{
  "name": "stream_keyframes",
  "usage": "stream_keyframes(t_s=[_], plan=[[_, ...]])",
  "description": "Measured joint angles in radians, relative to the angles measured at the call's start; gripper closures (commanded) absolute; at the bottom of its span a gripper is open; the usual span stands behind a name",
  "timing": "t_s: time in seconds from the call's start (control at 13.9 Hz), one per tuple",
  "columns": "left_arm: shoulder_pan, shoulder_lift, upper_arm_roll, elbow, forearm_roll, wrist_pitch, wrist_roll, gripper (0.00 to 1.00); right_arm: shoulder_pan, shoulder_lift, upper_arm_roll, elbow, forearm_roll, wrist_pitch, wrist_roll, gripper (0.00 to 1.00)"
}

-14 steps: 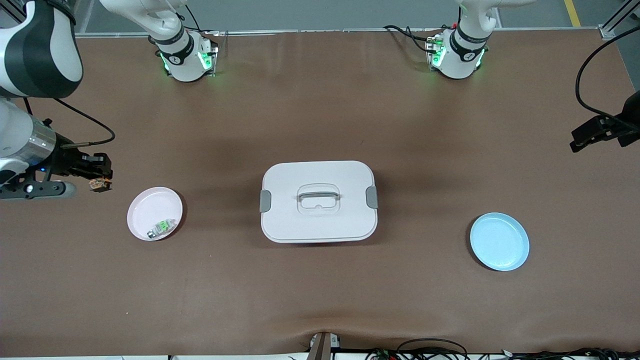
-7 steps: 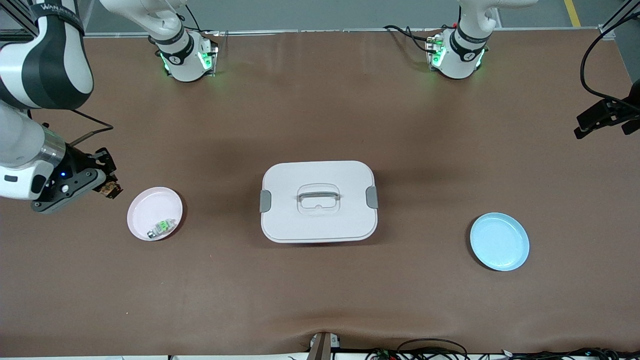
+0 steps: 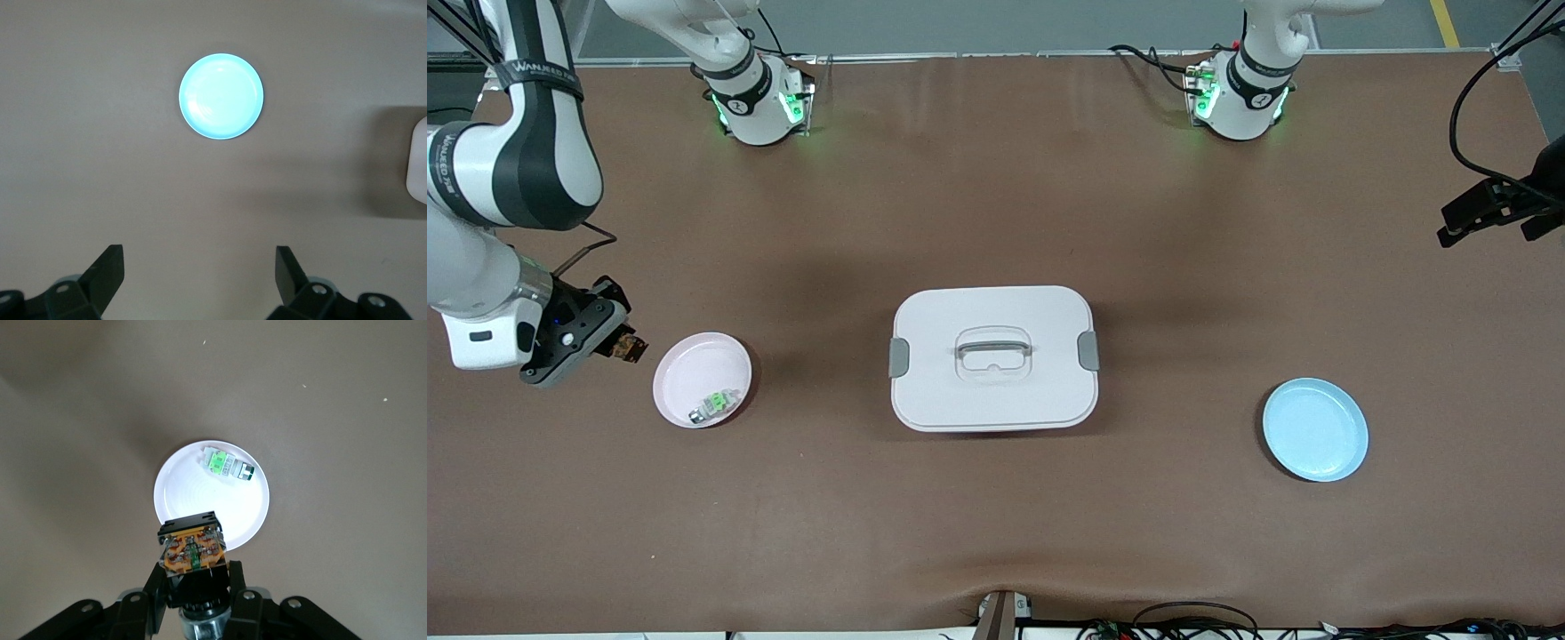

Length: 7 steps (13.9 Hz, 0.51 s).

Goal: Transfer orange switch to right arm and place
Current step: 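Carry the switch with the right gripper toward the white plate, then lower the switch onto the white plate beside the green switch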

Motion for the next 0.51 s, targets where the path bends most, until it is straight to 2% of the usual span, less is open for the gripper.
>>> stream_keyframes(t_s=[0.29, 0.51], plan=[[-0.002, -0.003, -0.025, -0.003, 0.0, -0.008, 0.0, 0.0, -0.029, 0.001, 0.0, -0.116, 0.0, 0.178, -0.175, 1.0], [-0.003, -0.005, -0.026, -0.004, 0.0, -0.009, 0.0, 0.0, -0.034, 0.001, 0.001, -0.201, 0.0, 0.313, -0.235, 1.0]])
